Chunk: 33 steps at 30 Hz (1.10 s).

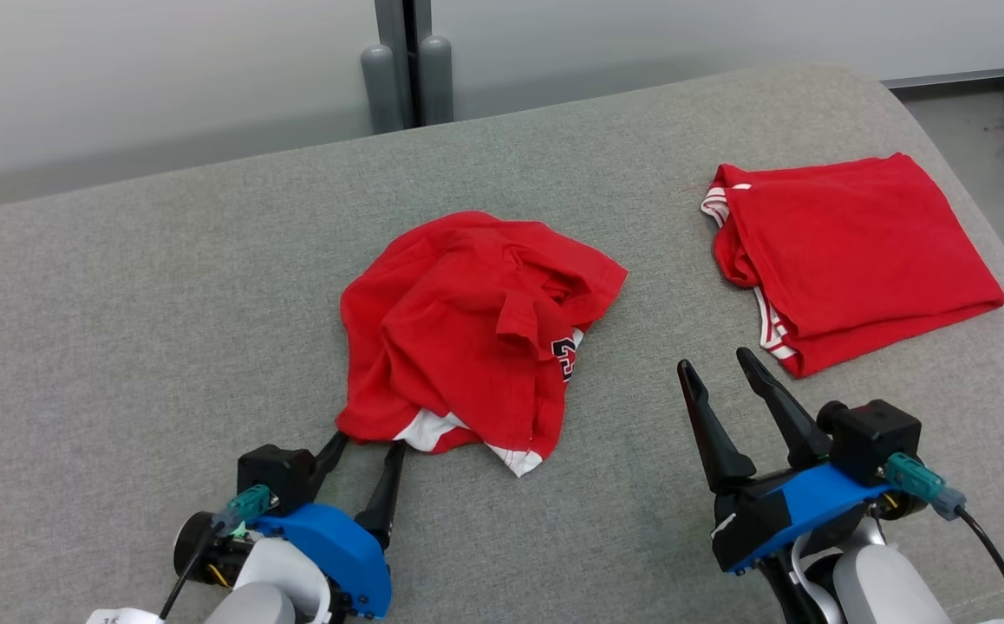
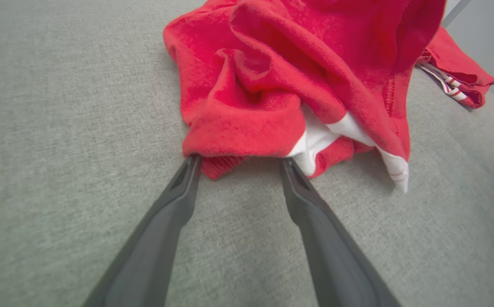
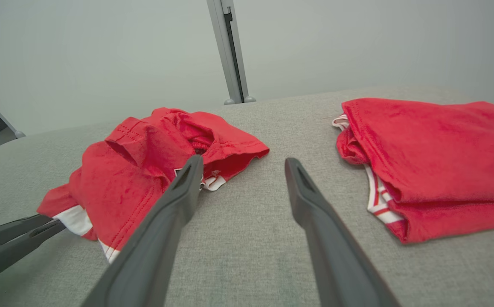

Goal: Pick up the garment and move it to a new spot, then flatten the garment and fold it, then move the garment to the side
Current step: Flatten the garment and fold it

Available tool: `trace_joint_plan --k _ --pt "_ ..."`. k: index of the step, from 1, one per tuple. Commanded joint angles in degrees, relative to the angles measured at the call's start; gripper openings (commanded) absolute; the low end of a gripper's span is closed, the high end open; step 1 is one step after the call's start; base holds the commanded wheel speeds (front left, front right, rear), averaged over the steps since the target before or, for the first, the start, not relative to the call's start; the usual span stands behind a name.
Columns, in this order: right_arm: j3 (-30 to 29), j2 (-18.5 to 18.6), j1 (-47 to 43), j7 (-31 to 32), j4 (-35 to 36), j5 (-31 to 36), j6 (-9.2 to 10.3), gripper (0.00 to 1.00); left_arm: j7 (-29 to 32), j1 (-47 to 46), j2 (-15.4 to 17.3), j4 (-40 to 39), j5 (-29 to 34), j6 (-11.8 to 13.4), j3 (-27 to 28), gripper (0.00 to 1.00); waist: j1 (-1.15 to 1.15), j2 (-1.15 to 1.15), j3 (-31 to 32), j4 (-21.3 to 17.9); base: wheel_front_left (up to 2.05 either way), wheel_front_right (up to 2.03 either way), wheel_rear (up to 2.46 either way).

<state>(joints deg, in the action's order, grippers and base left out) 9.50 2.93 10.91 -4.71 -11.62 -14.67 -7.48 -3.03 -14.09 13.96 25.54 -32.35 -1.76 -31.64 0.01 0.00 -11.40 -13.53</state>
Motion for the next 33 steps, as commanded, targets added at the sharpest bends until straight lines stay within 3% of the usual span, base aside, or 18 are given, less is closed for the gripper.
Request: trace_joint_plan --k 1,3,4,5,6,14,20,27,33 --pt "-0.03 -0.03 0.82 -0.45 -0.18 -0.25 -0.04 1.0 -0.5 -1.47 -0.21 0.81 0.07 0.76 0.77 1.0 -0.01 0.0 -0.07 -0.11 0.0 0.0 0.0" --pt "-0.04 -0.03 0.75 -0.67 -0.58 -0.39 -0.04 1.0 -0.78 -2.48 -0.15 1.87 0.59 1.38 0.82 1.0 -0.01 0.0 -0.12 -0.25 0.0 0.0 0.0" --pt "-0.05 -0.04 0.8 -0.81 -0.7 -0.49 -0.04 1.0 -0.7 -2.83 -0.32 2.36 0.34 1.25 0.84 0.46 -0.01 0.0 -0.12 -0.25 0.0 0.0 0.0" --pt "-0.09 -0.03 0.8 -0.92 -0.8 -0.54 -0.04 1.0 -1.25 -3.5 -0.17 2.6 0.72 1.37 0.94 0.05 -0.01 0.0 -0.11 -0.24 0.0 0.0 0.0" --pt "-0.13 -0.03 0.77 -1.0 -0.91 -0.49 -0.04 1.0 -1.42 -3.95 -0.2 2.89 0.53 1.33 1.16 0.0 -0.01 0.0 -0.06 -0.18 0.0 0.0 0.0" --pt "-0.1 -0.04 -0.08 -0.58 -1.03 -0.94 -0.04 1.0 -5.27 -6.27 0.35 -2.03 0.45 1.03 2.57 0.0 -0.01 0.0 1.25 1.4 0.0 0.0 0.0" --pt "-1.24 -0.03 -0.9 -0.4 -0.27 -0.82 -0.04 1.0 0.57 -12.25 0.21 -9.47 3.1 -0.63 -1.48 0.0 -0.01 0.0 2.59 3.46 0.0 0.0 0.0" --pt "-1.12 -0.01 -1.58 -0.3 0.28 -1.33 -0.04 1.0 6.36 -26.86 -5.38 -10.06 7.65 -1.7 -6.22 0.0 -0.01 0.0 3.39 3.9 0.0 0.0 0.0" --pt "-2.12 -0.02 -2.02 -0.85 0.54 -1.44 -0.04 1.0 6.34 -34.22 -9.0 -7.16 8.1 1.44 -5.39 0.0 -0.01 0.0 2.92 4.13 0.0 0.0 0.0"
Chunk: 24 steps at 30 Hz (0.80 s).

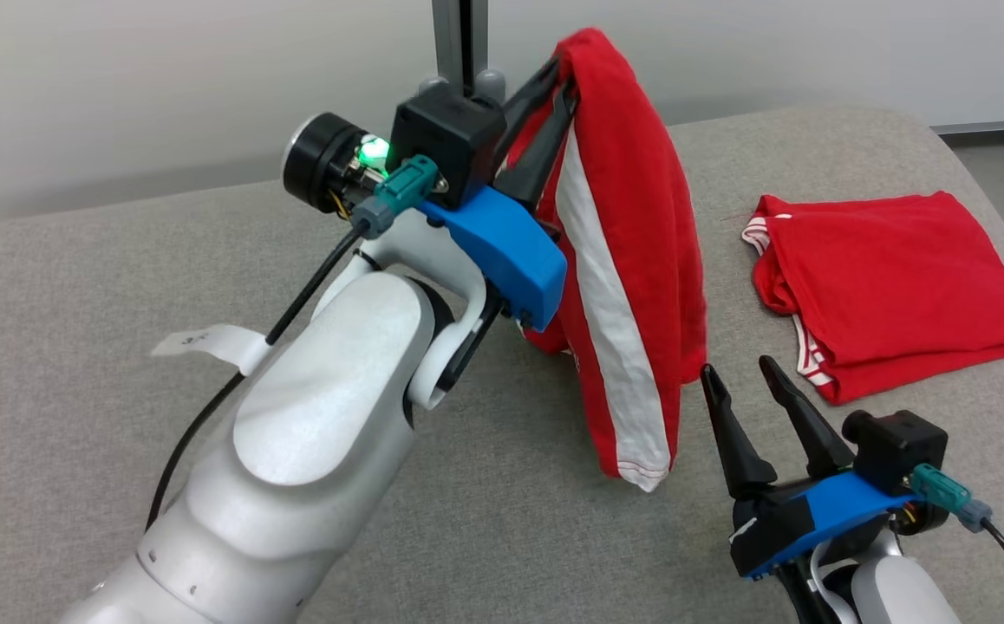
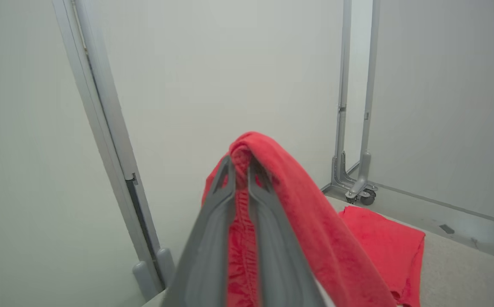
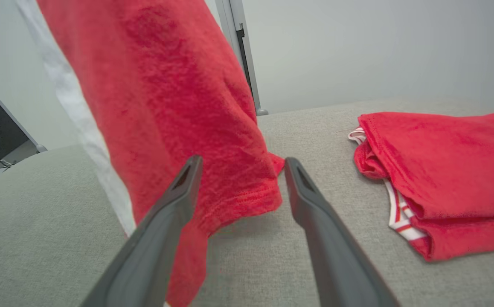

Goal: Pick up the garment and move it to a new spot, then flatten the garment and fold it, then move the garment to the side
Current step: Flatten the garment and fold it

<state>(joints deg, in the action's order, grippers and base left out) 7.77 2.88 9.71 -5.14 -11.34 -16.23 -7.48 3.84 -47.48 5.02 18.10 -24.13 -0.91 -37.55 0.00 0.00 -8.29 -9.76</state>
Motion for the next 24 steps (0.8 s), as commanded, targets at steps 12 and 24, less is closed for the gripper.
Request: trace_joint_plan --k 12,24 --pt "-2.43 0.03 -1.31 0.14 1.56 0.61 -0.04 1.0 4.43 13.22 9.64 2.46 -0.99 5.82 1.72 0.0 0.0 0.0 -1.62 8.32 0.0 0.0 0.0" --pt "-1.65 0.04 -0.61 0.45 2.21 0.47 -0.04 1.0 10.2 30.99 18.67 -5.97 -4.63 10.95 3.27 0.0 0.0 0.0 -2.07 11.16 0.0 0.0 0.0"
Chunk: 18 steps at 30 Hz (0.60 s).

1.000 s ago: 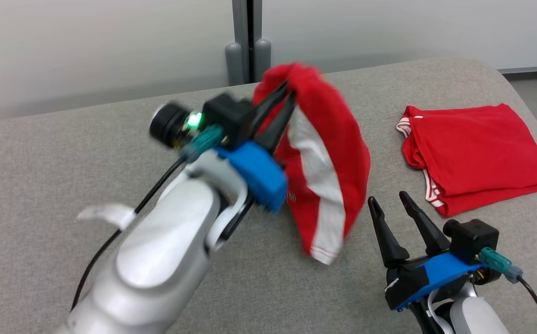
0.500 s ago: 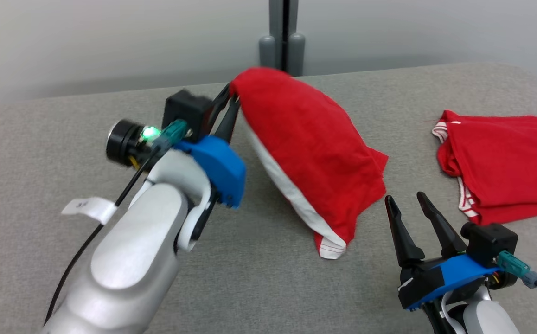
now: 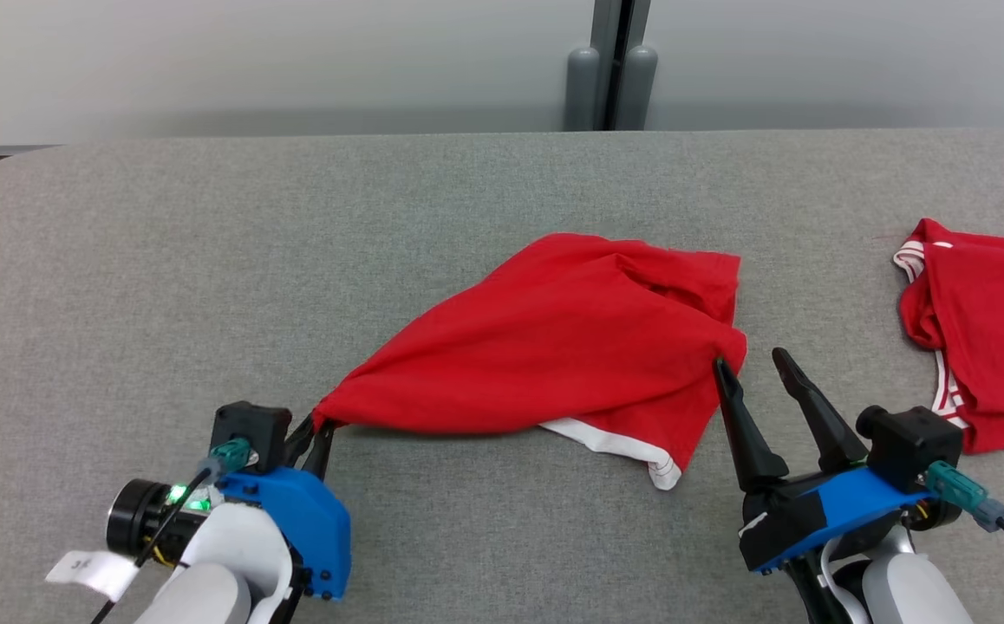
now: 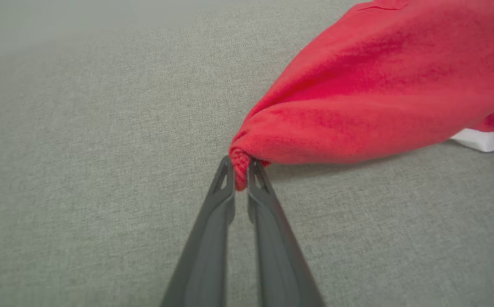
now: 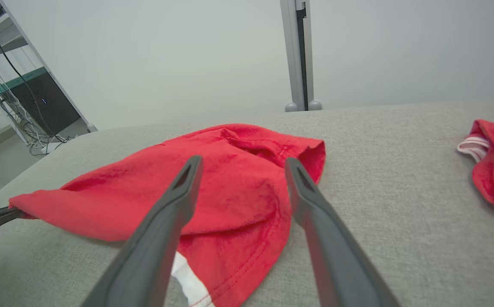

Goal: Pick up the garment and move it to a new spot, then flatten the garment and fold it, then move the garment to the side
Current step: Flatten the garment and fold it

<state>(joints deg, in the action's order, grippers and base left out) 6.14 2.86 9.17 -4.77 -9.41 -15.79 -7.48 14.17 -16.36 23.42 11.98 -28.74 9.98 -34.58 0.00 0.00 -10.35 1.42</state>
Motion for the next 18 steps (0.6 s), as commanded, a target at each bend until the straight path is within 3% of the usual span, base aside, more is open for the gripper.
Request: trace_joint_plan --k 1,6,9,12,18 --pt "-0.18 0.07 -0.25 0.16 0.31 0.14 -0.04 1.0 0.45 1.31 0.81 -1.73 -0.47 0.82 0.55 0.0 0.0 0.0 -0.05 -0.06 0.0 0.0 0.0" --pt "-0.83 0.06 -1.08 0.13 0.44 0.36 -0.04 1.0 2.51 7.36 3.23 -12.12 -2.43 4.42 2.53 0.0 0.0 0.0 -0.33 -0.65 0.0 0.0 0.0" --pt "-0.74 0.06 -0.99 0.23 0.58 0.18 -0.04 1.0 2.36 7.78 3.81 -13.26 -2.58 4.57 2.89 0.0 0.0 0.0 -0.67 -1.0 0.0 0.0 0.0" --pt "-0.3 0.06 -0.12 0.43 0.65 0.04 -0.04 1.0 -0.38 4.18 2.22 -10.01 -2.49 3.36 3.51 0.0 0.0 0.0 -1.29 -1.6 0.0 0.0 0.0" --pt "1.08 0.06 1.94 0.87 0.9 0.12 -0.04 1.0 -5.62 -4.23 -1.53 3.86 -2.13 1.2 4.34 0.0 0.0 0.0 -2.91 -3.73 0.0 0.0 0.0"
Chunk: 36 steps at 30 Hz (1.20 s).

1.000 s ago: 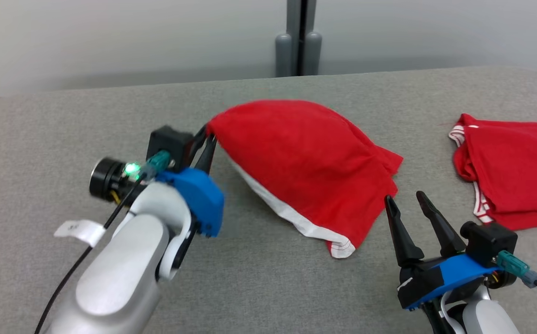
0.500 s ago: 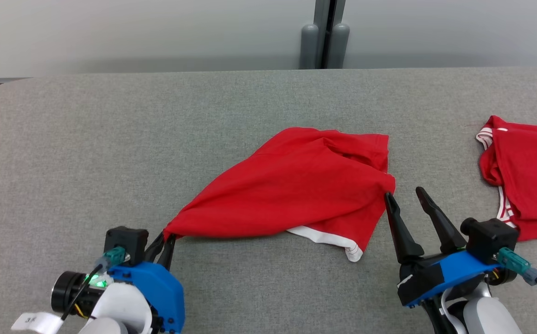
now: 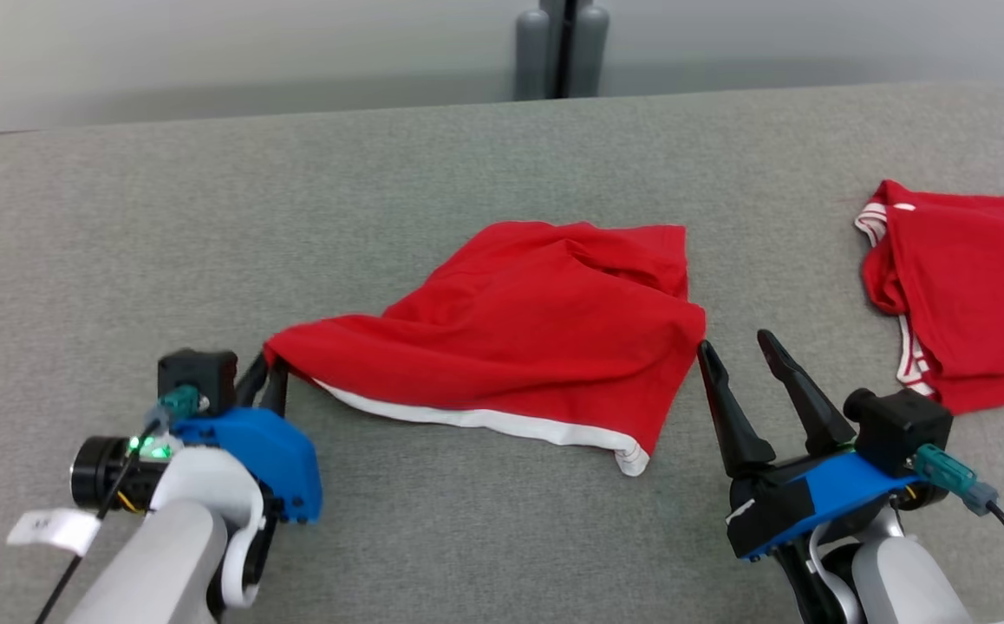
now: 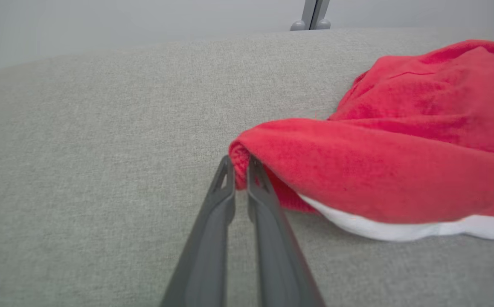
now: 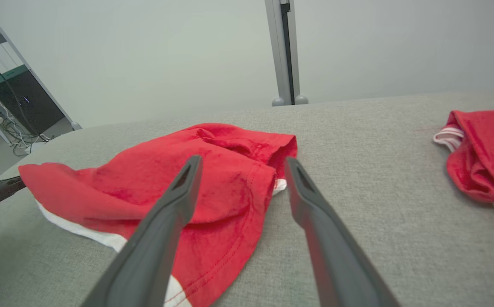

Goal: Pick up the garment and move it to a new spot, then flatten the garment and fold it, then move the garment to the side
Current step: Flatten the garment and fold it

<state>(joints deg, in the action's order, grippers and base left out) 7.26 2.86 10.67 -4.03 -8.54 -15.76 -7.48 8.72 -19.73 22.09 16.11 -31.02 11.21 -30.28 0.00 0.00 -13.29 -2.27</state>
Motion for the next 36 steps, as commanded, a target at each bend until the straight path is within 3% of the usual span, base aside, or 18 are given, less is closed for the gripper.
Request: trace_joint_plan --k 1,7,8,10,11,16,24,36 --pt "0.34 0.06 0.83 0.17 0.1 0.08 -0.04 1.0 -0.68 -2.14 -0.48 2.01 0.25 -0.31 0.22 0.0 0.0 0.0 -0.38 -0.52 0.0 0.0 0.0" --pt "0.98 0.06 1.77 -0.22 -0.17 0.07 -0.04 1.0 -2.52 -9.11 -2.16 13.66 0.26 -2.55 0.33 0.0 0.0 0.0 -2.32 -2.67 0.0 0.0 0.0" --pt "1.07 0.06 1.82 -0.24 -0.22 0.06 -0.04 1.0 -2.9 -9.97 -2.24 15.17 0.39 -2.89 0.25 0.09 0.0 0.0 -2.59 -2.95 0.0 0.0 0.0" --pt "1.11 0.06 1.91 -0.32 -0.39 0.15 -0.04 1.0 -3.78 -11.39 -2.59 17.86 0.73 -3.72 -0.12 0.85 0.0 0.0 -2.84 -3.33 0.0 0.0 0.0" --pt "1.1 0.06 1.92 -0.37 -0.48 0.19 -0.04 1.0 -4.34 -11.96 -2.87 18.99 0.71 -4.16 -0.23 1.0 0.0 0.0 -2.9 -3.44 0.0 0.0 0.0" --pt "0.4 0.06 1.78 -0.28 -0.68 0.66 -0.04 1.0 -8.91 -12.31 -3.83 21.79 -0.01 -6.15 -0.02 1.0 0.0 0.0 -2.08 -2.91 0.0 0.0 0.0" --pt "-1.44 0.06 -1.5 1.22 -0.15 1.37 -0.04 1.0 -15.78 -3.13 -4.29 18.55 -3.77 -8.0 1.58 1.0 0.0 0.0 2.5 0.74 0.0 0.0 0.0" --pt "-3.59 0.06 -6.15 3.93 1.29 0.67 -0.04 1.0 -20.46 8.77 -3.03 5.63 -6.4 -5.63 3.75 1.0 0.0 0.0 6.12 4.23 0.0 0.0 0.0"
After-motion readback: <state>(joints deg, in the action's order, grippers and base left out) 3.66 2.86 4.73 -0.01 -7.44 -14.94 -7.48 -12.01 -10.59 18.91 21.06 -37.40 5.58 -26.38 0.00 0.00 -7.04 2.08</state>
